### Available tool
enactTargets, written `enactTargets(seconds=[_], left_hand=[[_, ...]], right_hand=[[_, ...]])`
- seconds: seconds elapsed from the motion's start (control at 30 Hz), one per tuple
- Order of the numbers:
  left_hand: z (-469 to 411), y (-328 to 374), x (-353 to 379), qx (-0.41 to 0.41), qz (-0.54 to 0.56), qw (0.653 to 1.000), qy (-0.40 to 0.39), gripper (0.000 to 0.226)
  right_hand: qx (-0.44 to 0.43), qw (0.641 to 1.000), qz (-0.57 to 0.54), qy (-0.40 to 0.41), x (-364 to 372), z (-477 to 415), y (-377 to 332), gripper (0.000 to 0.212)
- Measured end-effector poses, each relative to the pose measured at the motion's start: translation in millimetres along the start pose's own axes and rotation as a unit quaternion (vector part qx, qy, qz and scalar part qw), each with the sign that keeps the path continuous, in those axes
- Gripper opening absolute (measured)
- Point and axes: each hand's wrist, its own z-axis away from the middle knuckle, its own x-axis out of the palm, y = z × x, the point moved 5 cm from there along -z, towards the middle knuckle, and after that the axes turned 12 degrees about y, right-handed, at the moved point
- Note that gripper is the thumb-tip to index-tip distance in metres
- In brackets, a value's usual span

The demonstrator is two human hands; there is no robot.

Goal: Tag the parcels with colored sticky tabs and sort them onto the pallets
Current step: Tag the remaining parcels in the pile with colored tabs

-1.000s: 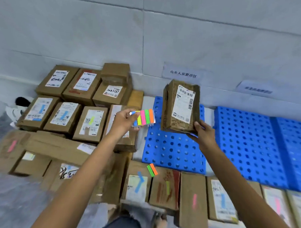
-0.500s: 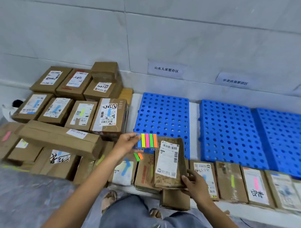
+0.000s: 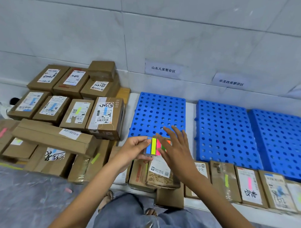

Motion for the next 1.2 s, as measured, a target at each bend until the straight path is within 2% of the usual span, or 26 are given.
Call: enactTargets(seconds=[0.13,0.23,0.37,0.5,0.6,0.7,0.83,0.9,1.03,1.1,1.13,1.2], left_hand=[[3.0,-3.0,2.3,-0.003,0.009,1.000,0.007,0.020],[6.0,-7.7,3.0,-0.004,0.010,1.000,0.013,0.017],[6.6,-11.4,4.0,-0.015,0.014,1.000,0.023,0.017],[4.2,-19.4,4.5,-0.031,0.002,0.999,0.037,0.031],[4.0,-26.4,4.2,-0.037,0.022,0.998,0.054,0.024],[3.3,-38.7,-5.6,-0.056,0.071,0.991,0.098,0.017],[-4.0,-65.1,-35.9,-0.064,0.098,0.973,0.198,0.016],[-7.8,-79.7,-51.6,-0.059,0.060,0.965,0.248,0.014],[-15.0,-103.8,-64.1,-0.034,-0.022,0.959,0.281,0.010],[-17.5,-107.2,-63.8,0.007,-0.127,0.952,0.278,0.011],[-17.4,-107.1,-63.1,0.035,-0.216,0.936,0.275,0.015],[-15.9,-102.4,-62.6,0.117,-0.395,0.862,0.295,0.029]], right_hand=[[-0.038,0.998,0.026,0.037,-2.8,3.6,1.7,0.037],[-0.054,0.994,-0.006,0.090,-11.9,8.8,-0.6,0.032],[-0.004,0.988,-0.100,0.116,-17.2,9.7,5.5,0.019],[0.091,0.972,-0.210,0.049,-9.4,9.6,11.5,0.013],[0.100,0.964,-0.246,0.009,-5.6,15.1,12.0,0.016],[0.143,0.939,-0.309,-0.044,-0.1,22.8,15.4,0.005],[0.254,0.906,-0.325,-0.093,16.5,33.3,35.6,0.019],[0.248,0.925,-0.266,-0.108,30.4,35.9,44.9,0.016],[0.241,0.947,-0.176,-0.116,62.8,45.8,51.3,0.005],[0.234,0.956,-0.151,-0.089,69.4,51.7,49.8,0.010],[0.227,0.962,-0.134,-0.073,70.3,54.7,48.9,0.015],[0.233,0.966,-0.097,-0.063,70.7,61.1,49.4,0.040]])
